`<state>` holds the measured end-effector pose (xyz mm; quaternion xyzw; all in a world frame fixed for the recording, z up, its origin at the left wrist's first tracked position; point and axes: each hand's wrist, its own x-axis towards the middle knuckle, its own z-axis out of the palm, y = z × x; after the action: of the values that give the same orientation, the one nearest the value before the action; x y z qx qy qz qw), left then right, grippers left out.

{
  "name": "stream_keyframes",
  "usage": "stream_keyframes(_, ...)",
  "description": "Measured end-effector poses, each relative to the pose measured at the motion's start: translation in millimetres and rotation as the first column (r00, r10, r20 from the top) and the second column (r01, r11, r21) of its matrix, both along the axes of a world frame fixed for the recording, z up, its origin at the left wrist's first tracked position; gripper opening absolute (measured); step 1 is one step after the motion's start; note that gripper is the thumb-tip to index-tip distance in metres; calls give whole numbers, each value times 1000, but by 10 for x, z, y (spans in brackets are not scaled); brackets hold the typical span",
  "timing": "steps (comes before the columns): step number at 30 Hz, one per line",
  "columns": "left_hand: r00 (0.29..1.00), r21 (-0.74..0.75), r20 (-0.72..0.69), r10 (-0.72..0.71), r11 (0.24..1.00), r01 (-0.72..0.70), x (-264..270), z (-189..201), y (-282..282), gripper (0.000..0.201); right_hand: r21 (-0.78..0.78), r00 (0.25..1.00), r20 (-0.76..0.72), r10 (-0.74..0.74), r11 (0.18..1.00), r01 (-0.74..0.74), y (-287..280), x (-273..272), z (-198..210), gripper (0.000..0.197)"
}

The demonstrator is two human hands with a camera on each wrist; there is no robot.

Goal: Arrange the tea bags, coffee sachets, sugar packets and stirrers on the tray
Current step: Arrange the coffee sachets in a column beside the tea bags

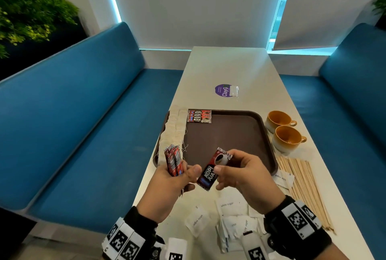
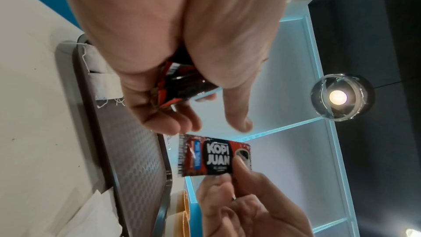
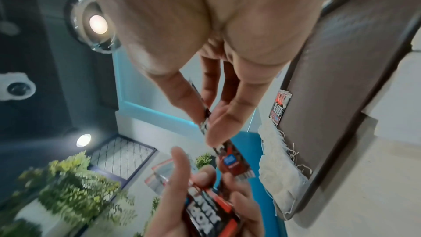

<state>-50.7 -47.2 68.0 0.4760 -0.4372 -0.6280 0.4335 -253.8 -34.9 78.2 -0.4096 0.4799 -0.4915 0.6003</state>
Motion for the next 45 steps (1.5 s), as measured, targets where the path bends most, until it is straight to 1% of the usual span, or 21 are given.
stream_keyframes(3,999,9,17,-37,999,37,22,-55,-14,42,61,993,108,-53,997,47,1,-26,33,17)
stream_keyframes(6,1000,0,11,-2,1000,2,6,-89,-32,38,87,987,143,-66,995,54,6,-17,17,23)
stream_keyframes(9,998,14,-13,61,998,-61,14,-96,-52,29,105,987,158,-24,994,8,8,32,-30,25)
stream_keyframes(12,990,21,-53,130,991,-129,58,-110,-88,27,105,997,79,0,994,-8,-28,47,-103,19)
stream_keyframes(14,982,32,-69,174,985,-172,84,-123,-123,28,91,1000,-17,1,996,1,-83,34,-148,18)
stream_keyframes(16,978,62,-87,190,981,-185,94,-131,-153,22,69,994,-112,17,998,-9,-162,16,-163,16)
stream_keyframes(17,977,92,-101,190,979,-181,100,-135,-167,17,59,989,-146,26,998,-17,-215,5,-154,16)
stream_keyframes(18,976,125,-114,184,977,-170,109,-139,-181,15,48,985,-171,21,999,-13,-286,-9,-141,16)
stream_keyframes(20,981,175,-129,143,977,-120,145,-160,-207,24,35,983,-179,-28,999,35,-487,-52,-114,18)
stream_keyframes(23,984,194,-163,66,981,-34,208,-201,-225,24,40,988,-81,-128,990,132,-912,-125,-105,21)
stream_keyframes(25,983,203,-181,29,979,9,247,-243,-238,27,53,982,-3,-187,981,187,-1247,-174,-158,13)
stream_keyframes(26,982,208,-186,20,978,20,263,-265,-253,30,63,980,10,-200,978,199,-1412,-193,-193,8)
stream_keyframes(28,982,218,-189,25,976,17,297,-304,-302,30,88,980,-42,-194,976,198,-1732,-239,-305,7)
stream_keyframes(31,982,234,-182,51,972,-7,325,-349,-397,22,134,970,-182,-161,973,187,-2118,-295,-500,13)
stream_keyframes(34,983,258,-171,65,966,-19,346,-377,-479,22,161,939,-313,-139,967,197,-2416,-322,-700,19)
stream_keyframes(36,984,268,-165,63,963,-17,359,-391,-525,24,173,914,-386,-122,964,202,-2579,-325,-824,19)
stream_keyframes(40,984,291,-159,83,956,-34,415,-435,-593,24,209,873,-485,-57,962,179,-2784,-245,-994,23)
stream_keyframes(43,982,314,-164,94,949,-38,436,-466,-630,24,194,843,-533,-65,961,196,-2848,-198,-1043,28)
stream_keyframes(45,982,322,-166,90,946,-33,428,-485,-642,25,187,807,-588,-61,960,208,-2876,-173,-1047,29)
